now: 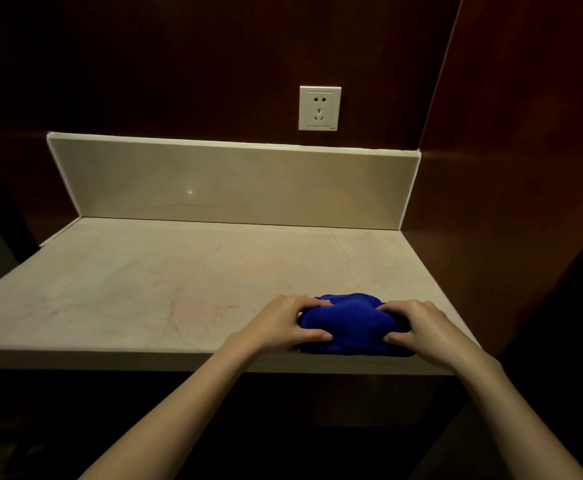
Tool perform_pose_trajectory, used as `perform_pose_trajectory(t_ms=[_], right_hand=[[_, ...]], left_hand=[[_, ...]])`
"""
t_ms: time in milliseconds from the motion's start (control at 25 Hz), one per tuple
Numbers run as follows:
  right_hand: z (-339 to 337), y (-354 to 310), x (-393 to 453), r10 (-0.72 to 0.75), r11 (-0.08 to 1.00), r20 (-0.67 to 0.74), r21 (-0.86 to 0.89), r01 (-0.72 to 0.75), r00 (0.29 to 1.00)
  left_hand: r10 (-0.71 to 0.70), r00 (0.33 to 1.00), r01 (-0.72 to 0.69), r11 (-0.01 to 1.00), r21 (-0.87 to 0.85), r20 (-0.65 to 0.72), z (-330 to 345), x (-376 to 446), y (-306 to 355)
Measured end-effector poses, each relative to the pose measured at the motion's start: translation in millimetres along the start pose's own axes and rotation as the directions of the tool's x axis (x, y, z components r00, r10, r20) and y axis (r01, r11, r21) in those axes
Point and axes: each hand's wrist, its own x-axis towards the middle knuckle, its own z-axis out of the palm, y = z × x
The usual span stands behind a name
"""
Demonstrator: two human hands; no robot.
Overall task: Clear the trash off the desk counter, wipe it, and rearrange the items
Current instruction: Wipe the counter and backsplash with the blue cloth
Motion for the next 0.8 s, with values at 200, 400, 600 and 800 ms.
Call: perform_pose_trajectory(t_ms=[200,400,600,800], right_hand=[[21,-59,20,-0.061,0.998,0.024,0.012,0.061,0.998],[53,-136,43,-0.148,0.989,0.038,0.012,0.148,0.988],[81,-204,58,-0.234,0.972,0.030,0.007,0.233,0.972],[93,-254,68,-0.319,0.947,0.070,0.066,0.315,0.945]], left_hand=[[-0.055,0.997,0.055,0.998,0.005,-0.058,-39,-41,-41],[-0.128,0.986,0.128,0.992,-0.010,-0.104,-92,-95,-91],[-0.158,0.978,0.155,0.987,-0.031,-0.136,-138,-147,-130],[-0.180,0.962,0.173,0.983,-0.053,-0.204,-169,-195,-145]])
